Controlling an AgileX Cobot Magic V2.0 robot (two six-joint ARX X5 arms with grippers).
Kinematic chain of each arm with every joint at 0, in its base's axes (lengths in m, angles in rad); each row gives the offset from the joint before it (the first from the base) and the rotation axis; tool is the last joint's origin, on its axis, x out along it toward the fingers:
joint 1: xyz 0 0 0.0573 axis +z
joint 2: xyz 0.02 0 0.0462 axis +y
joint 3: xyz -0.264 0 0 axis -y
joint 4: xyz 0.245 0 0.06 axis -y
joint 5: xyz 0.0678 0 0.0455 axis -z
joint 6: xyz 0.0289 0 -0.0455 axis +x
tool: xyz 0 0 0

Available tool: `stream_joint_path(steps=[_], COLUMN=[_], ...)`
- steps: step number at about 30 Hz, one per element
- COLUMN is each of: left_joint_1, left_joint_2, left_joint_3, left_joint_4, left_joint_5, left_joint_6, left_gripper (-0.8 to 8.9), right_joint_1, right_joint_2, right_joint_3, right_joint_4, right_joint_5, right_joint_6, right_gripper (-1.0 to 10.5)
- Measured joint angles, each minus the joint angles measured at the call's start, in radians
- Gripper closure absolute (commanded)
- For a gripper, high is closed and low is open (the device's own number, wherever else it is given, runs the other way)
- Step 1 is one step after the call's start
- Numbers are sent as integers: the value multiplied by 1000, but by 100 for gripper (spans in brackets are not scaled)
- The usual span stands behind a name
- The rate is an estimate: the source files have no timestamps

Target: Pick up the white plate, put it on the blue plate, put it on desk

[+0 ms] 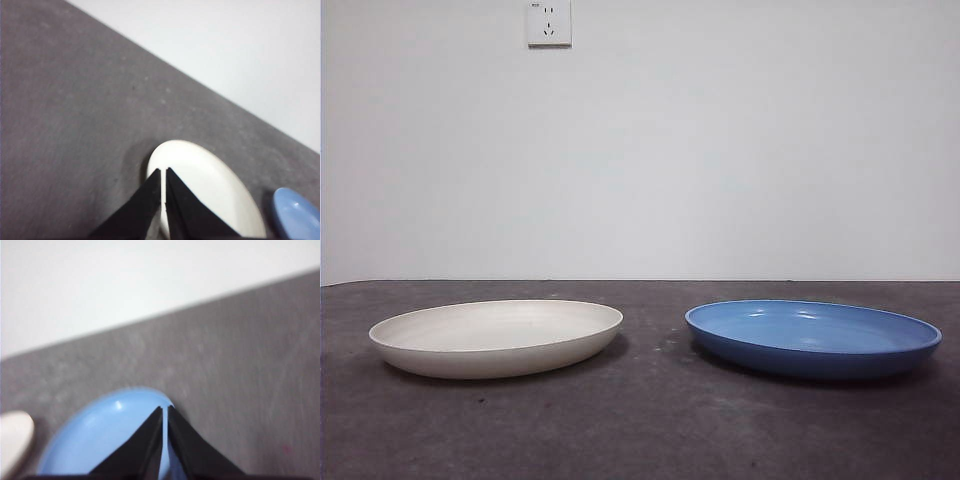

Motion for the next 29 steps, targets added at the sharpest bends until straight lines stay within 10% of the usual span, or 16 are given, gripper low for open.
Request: stream_joint_path(steps=[11, 29], left_joint_1=[0, -51], left_joint_2=[118, 610], left_joint_3=[274, 686], left_joint_4=[-186, -539], left_joint_5=[18, 306], left_joint_6=[30, 391], left_gripper=[798, 798], right_joint_1=[0, 6], right_joint_2=[58, 590], right_joint_3=[259, 739], right_joint_4=[-137, -627], right_joint_5=[-7, -307], right_joint_6=[2, -225], right_gripper=[935, 935])
